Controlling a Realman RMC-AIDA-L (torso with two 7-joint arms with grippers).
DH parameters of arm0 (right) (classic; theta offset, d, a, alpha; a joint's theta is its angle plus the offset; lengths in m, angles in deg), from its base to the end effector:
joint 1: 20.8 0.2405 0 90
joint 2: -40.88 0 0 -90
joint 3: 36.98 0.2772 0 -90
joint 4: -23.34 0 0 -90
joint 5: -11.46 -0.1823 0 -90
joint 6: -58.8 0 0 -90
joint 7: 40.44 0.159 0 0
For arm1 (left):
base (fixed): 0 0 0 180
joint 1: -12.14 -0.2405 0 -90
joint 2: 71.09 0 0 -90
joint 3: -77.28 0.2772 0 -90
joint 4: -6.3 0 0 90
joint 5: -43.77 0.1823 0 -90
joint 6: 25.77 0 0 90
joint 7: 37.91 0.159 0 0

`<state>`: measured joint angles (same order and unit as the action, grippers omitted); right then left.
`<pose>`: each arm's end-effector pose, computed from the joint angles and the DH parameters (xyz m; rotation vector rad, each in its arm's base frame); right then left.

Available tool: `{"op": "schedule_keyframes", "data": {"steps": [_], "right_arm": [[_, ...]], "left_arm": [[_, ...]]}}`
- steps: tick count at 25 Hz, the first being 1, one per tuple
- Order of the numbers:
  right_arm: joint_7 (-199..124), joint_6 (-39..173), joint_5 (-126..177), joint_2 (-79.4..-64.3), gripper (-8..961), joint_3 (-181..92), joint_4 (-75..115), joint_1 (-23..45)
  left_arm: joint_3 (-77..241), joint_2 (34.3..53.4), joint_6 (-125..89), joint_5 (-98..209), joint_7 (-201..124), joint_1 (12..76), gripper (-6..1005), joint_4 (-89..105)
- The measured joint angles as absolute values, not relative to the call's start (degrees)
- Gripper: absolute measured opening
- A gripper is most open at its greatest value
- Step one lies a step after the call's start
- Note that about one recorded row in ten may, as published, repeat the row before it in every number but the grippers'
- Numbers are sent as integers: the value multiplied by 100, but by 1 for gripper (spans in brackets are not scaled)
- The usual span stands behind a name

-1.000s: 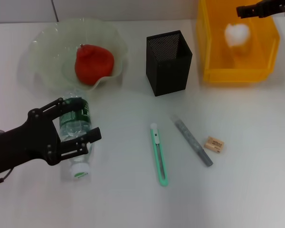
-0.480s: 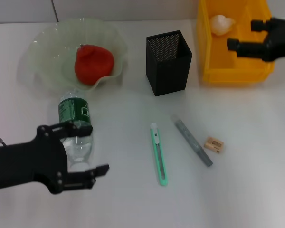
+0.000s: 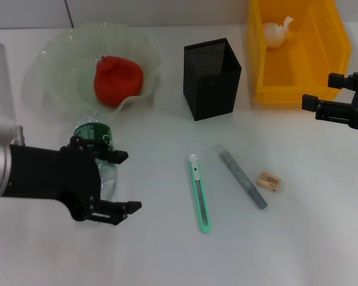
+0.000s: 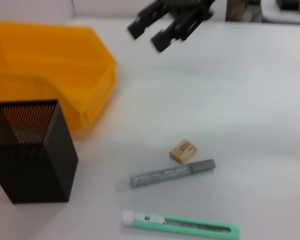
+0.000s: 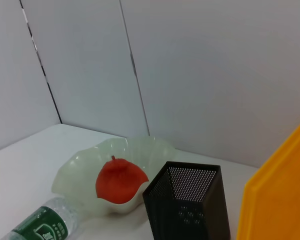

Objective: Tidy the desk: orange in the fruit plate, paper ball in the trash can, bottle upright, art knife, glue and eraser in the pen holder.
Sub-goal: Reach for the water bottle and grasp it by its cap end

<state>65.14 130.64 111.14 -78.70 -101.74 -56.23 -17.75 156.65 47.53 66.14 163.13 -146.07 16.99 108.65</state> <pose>0.2653 0.2801 0.0363 -2.3667 0.7535 0.5611 -0.2097 0.2304 0.0006 -2.9004 -0.1947 -0.0184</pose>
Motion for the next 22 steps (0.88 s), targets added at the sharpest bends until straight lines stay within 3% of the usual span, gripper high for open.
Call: {"op": "schedule_keyframes", "data": {"steps": [5, 15, 22], "right_arm": [[6533, 13092, 11042, -7884, 830, -10164, -5576, -1830], [6596, 13121, 11013, -7851, 829, -10123, -5355, -1674], [6612, 13203, 10984, -7864, 829, -10083, -5153, -1643]], "left_arm": [[15706, 4757, 6936, 16756, -15641, 2142, 834, 10914], [16457, 4754, 6729, 17491, -15859, 1716, 830, 11823], [16151, 4730, 7566, 17588, -14258, 3467, 829, 11235]]}}
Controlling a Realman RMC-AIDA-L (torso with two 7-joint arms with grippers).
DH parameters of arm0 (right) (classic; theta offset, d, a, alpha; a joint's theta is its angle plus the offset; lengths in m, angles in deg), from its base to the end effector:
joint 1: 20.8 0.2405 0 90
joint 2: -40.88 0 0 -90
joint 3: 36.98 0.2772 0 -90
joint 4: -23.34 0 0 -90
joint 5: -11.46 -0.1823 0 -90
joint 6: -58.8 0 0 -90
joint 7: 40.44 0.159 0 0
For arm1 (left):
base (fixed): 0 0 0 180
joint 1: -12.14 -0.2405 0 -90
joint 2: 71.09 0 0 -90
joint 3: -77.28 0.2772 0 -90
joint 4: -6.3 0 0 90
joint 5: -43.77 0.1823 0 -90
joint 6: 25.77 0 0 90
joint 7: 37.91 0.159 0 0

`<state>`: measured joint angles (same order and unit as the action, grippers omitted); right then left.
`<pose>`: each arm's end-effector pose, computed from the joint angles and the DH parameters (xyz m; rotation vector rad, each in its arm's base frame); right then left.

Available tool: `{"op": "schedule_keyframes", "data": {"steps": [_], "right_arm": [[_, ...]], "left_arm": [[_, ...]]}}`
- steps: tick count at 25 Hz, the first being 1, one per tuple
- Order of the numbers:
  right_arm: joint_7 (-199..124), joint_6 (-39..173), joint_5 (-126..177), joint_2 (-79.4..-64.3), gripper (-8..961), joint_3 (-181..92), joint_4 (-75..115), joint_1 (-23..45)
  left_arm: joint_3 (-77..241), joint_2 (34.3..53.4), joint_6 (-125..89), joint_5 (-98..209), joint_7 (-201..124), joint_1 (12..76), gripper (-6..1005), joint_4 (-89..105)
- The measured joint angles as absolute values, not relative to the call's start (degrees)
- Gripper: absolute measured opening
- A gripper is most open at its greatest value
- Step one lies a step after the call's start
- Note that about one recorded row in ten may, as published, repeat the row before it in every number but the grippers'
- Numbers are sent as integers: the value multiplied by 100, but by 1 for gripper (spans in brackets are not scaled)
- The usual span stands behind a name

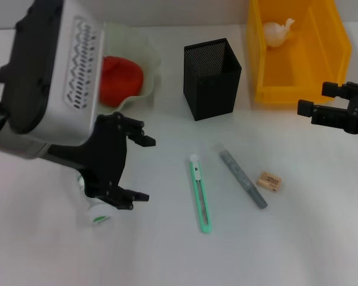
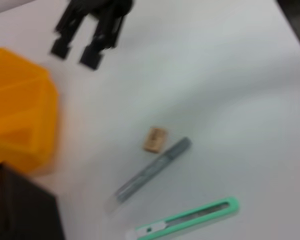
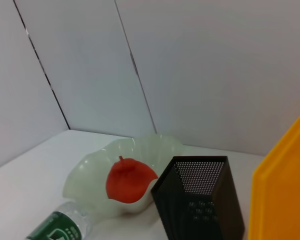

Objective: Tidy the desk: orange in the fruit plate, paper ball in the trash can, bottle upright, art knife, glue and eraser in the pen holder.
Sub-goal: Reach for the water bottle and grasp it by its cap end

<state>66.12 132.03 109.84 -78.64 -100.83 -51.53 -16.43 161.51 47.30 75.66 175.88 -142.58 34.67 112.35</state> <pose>0.2711 0.2804 0.0286 -2.3727 0.8556 0.6163 -0.1594 0.2659 -0.0051 -2.9620 0.4221 0.3585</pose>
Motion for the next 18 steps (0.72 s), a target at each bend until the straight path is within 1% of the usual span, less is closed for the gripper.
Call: {"op": "schedule_keyframes", "data": {"steps": [1, 4, 5, 7, 12, 13, 14, 15, 17, 18], "right_arm": [[6611, 13217, 10952, -7864, 829, -10086, -5101, -1639], [6611, 13251, 10873, -7862, 829, -10087, -4987, -1628], [6622, 13254, 10861, -7863, 829, -10087, -4975, -1628], [6664, 13256, 10823, -7868, 829, -10094, -4969, -1636], [6683, 13265, 10675, -7882, 829, -10138, -4980, -1685], [6683, 13281, 10649, -7879, 829, -10139, -4970, -1688], [6683, 13302, 10638, -7871, 828, -10133, -4965, -1687], [6684, 13333, 10635, -7864, 828, -10118, -4960, -1684], [6686, 13406, 10642, -7850, 828, -10050, -4960, -1682], [6686, 13441, 10652, -7845, 828, -10003, -4969, -1681]], "left_arm": [[16150, 4730, 7770, 17672, -14079, 3796, 829, 11116], [16351, 4731, 7990, 17881, -13842, 4256, 830, 11009], [16500, 4689, 8031, 17950, -13743, 4426, 830, 10950], [16580, 4639, 8037, 17965, -13714, 4532, 830, 10873], [16565, 4619, 8022, 17943, -13727, 4560, 829, 10825], [16240, 4610, 7870, 17862, -13989, 4491, 829, 10671], [15811, 4749, 7679, 17957, -14781, 3998, 829, 10880], [15828, 4760, 7662, 18050, -15231, 3742, 829, 11125], [15845, 4762, 7657, 18092, -15437, 3633, 829, 11235], [15981, 4760, 7708, 18168, -16298, 3355, 830, 11555]]}}
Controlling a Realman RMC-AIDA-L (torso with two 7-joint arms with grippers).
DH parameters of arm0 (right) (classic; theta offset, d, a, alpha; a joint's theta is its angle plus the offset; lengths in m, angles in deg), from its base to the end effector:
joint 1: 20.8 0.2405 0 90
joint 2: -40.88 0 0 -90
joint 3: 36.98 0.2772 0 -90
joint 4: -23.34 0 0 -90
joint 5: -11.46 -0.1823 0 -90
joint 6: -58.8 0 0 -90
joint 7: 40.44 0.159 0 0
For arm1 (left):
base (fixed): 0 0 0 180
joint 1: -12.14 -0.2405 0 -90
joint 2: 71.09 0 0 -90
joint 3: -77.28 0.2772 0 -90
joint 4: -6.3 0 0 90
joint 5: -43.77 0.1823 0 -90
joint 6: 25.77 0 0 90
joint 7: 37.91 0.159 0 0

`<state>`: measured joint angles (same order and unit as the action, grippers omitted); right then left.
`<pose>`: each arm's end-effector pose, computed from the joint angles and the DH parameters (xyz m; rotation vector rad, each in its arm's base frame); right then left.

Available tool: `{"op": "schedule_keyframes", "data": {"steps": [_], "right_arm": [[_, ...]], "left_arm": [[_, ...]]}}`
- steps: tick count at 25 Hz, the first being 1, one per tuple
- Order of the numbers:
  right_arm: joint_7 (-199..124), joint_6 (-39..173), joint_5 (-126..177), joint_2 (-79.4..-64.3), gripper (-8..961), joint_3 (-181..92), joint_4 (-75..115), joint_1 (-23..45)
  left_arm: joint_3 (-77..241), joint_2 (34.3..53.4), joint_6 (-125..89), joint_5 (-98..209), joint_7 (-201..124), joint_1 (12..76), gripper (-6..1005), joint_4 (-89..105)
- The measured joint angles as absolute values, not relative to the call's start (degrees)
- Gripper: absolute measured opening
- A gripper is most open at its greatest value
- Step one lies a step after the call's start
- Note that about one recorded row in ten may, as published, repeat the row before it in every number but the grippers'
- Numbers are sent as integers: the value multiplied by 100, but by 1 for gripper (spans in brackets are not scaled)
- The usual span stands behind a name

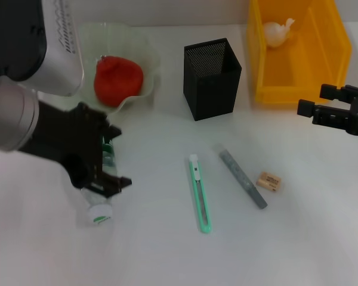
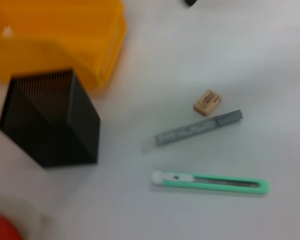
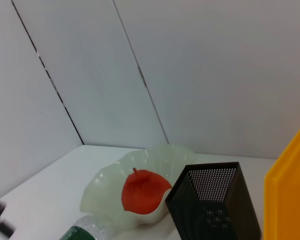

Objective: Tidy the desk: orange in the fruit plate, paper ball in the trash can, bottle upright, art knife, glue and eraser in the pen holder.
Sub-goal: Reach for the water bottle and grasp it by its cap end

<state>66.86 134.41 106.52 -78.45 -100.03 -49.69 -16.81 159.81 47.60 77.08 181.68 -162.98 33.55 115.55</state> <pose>0.2702 0.2746 0.0297 -2.3702 0.9157 0.7048 -0.1709 0.2696 0.0083 -2.8558 -0.1339 0.4109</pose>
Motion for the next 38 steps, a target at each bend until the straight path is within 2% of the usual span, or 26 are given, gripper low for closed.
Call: {"op": "schedule_keyframes", "data": {"steps": [5, 20, 38], "right_arm": [[6670, 13730, 10666, -7843, 828, -9712, -4992, -1652], [6754, 14223, 10627, -7853, 827, -9356, -5083, -1572], [6857, 14273, 10639, -7839, 827, -9280, -5127, -1601]], "left_arm": [[16539, 4767, 8062, 18333, -17796, 3149, 830, 11854], [17092, 4809, 7673, 19298, -19237, 2728, 828, 11954], [16376, 4800, 7618, 19528, -19771, 2841, 829, 11941]]}}
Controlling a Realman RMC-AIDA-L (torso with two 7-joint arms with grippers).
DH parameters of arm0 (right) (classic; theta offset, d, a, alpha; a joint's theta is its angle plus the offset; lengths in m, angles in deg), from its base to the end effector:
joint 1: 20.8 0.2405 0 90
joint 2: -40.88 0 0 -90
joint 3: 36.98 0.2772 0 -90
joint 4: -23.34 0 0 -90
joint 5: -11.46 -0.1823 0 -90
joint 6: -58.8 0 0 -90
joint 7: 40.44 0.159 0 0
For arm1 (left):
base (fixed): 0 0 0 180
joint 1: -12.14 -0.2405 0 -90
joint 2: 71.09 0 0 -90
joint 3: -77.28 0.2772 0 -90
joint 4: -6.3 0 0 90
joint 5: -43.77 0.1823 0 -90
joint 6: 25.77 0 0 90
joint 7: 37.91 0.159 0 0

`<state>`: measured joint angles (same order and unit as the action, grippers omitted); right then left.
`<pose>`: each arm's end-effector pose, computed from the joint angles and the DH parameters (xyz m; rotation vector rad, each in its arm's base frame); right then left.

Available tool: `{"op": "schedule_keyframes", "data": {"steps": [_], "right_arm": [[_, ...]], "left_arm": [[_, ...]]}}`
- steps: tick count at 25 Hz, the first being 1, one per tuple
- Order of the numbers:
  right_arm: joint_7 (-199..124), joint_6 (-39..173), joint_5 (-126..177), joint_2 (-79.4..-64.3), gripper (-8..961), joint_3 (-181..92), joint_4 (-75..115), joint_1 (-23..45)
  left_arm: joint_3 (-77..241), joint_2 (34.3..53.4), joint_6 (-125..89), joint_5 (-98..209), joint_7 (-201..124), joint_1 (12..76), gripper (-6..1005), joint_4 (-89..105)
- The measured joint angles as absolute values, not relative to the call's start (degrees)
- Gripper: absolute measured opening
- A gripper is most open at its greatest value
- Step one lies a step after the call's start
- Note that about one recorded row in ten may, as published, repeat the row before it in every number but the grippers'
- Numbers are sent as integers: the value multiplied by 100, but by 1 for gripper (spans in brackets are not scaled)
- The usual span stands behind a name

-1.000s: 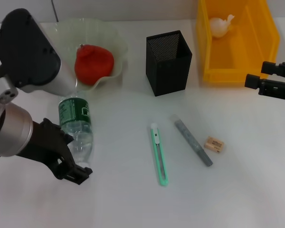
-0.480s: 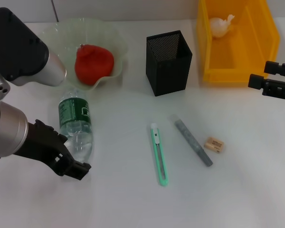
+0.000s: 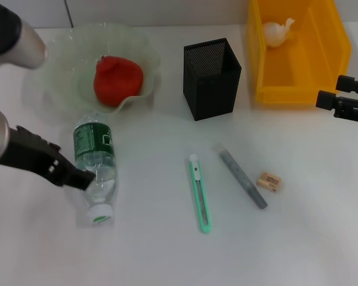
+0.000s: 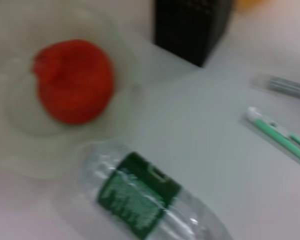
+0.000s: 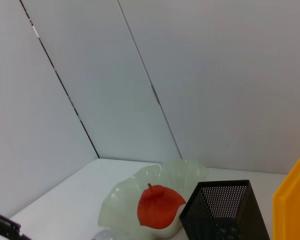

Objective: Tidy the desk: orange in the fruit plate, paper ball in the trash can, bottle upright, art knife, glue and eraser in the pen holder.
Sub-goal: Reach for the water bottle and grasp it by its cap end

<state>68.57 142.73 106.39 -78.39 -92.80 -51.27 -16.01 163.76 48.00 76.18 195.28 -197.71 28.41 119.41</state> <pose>0.2660 0.2675 0.0514 -2.3844 0.9062 0.7721 -0.2050 0.2632 0.0186 -2.4264 -0.9496 0.4580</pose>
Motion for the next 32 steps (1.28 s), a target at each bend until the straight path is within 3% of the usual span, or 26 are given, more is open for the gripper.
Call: {"op": "schedule_keyframes", "data": {"steps": [13, 32], "right_arm": [[6924, 14238, 10637, -7846, 828, -9261, -5130, -1607], [6723, 14376, 10698, -7839, 828, -9174, -5155, -1544]], "left_arm": [[16008, 4754, 7678, 19564, -19846, 3310, 828, 11622], [16081, 4808, 7705, 19650, -20109, 2969, 759, 11612]]}}
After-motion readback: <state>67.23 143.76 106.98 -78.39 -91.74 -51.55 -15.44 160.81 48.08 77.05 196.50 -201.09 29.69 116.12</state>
